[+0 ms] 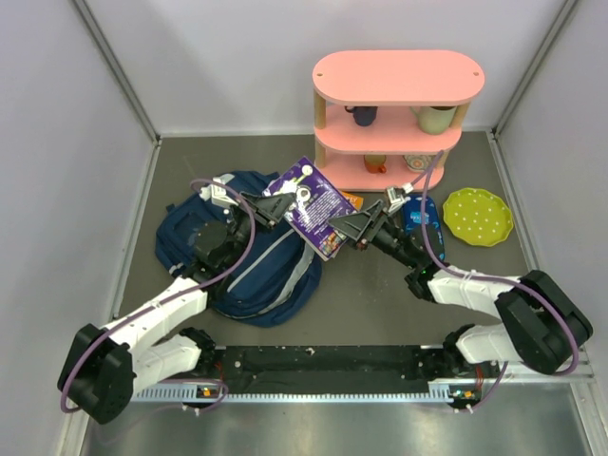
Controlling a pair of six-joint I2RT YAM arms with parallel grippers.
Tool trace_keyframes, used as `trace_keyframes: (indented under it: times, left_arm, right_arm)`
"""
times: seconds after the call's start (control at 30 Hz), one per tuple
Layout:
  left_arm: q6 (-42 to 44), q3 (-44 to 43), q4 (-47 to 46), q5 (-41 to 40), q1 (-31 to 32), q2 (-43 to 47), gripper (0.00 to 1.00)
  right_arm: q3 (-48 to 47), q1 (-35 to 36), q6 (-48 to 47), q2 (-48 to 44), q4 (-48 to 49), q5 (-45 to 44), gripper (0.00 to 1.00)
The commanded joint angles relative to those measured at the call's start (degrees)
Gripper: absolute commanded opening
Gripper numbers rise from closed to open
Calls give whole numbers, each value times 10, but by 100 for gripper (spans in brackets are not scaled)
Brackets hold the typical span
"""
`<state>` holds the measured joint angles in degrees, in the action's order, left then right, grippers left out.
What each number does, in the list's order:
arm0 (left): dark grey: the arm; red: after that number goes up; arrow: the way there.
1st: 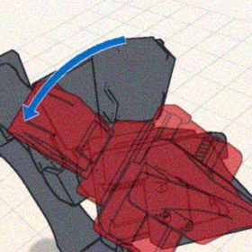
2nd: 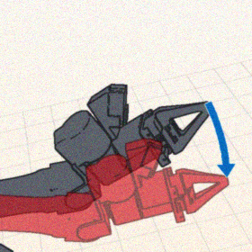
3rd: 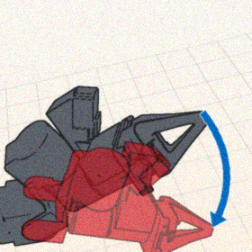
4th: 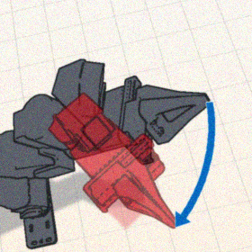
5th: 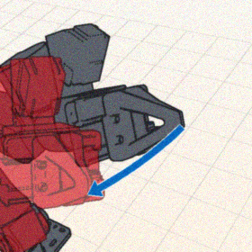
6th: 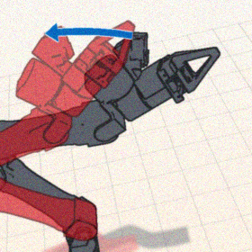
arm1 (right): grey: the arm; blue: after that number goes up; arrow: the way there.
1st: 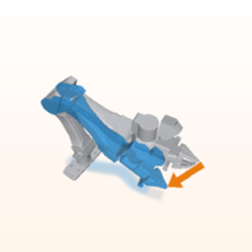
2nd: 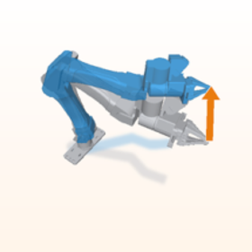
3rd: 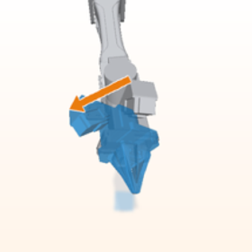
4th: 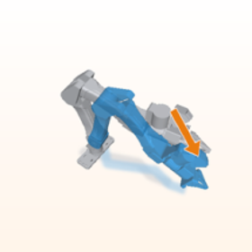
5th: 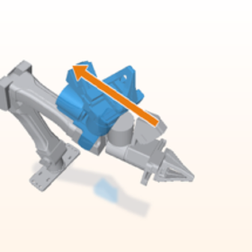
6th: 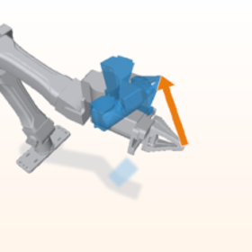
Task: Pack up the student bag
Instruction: Pick up the book from the center of the board.
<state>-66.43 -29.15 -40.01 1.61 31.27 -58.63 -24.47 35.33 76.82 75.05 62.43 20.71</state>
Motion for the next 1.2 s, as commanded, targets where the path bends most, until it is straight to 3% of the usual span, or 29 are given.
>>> trace_keyframes:
  times: [0.0,0.17,0.23,0.37,0.4,0.63,0.67,0.7,0.73,0.77,0.8,0.87,0.9,0.97,1.17]
  left_arm:
    - [-18,-1,-80,-11,-1,12,0]
    - [-13,-3,-84,-11,-1,12,0]
    - [-13,-2,-82,-11,-1,13,0]
    - [-12,2,-77,-32,-1,18,0]
    - [-13,4,-74,-34,-1,19,0]
    - [2,-4,-28,-25,-1,22,0]
    - [9,-9,-9,-19,-1,23,6]
    - [35,-26,13,0,-1,24,22]
    - [52,-36,71,5,-1,27,28]
    - [70,-42,100,8,-1,32,40]
    - [106,-55,128,9,-1,36,61]
    - [148,-65,225,4,-1,54,68]
    - [189,-71,262,-5,0,63,79]
    - [228,-75,351,-11,-1,89,89]
    - [364,-91,492,32,1,100,93]
  right_arm:
    - [-16,27,-3,-10,58,-26,60]
    - [1,40,-11,-29,32,-69,51]
    - [6,40,-11,-33,30,-77,36]
    - [11,40,-24,-51,18,-92,24]
    - [12,40,-26,-59,11,-95,8]
    - [10,40,-51,-96,-35,-107,0]
    - [10,40,-56,-100,-42,-110,0]
    - [9,40,-61,-116,-53,-114,0]
    - [9,40,-75,-126,-83,-123,0]
    - [8,40,-83,-137,-99,-129,0]
    - [7,40,-93,-150,-121,-136,0]
    - [-7,40,-126,-196,-228,-167,0]
    - [-13,40,-135,-210,-277,-179,0]
    - [-18,40,-170,-255,-368,-224,0]
    - [-15,35,-192,-355,-552,-341,0]
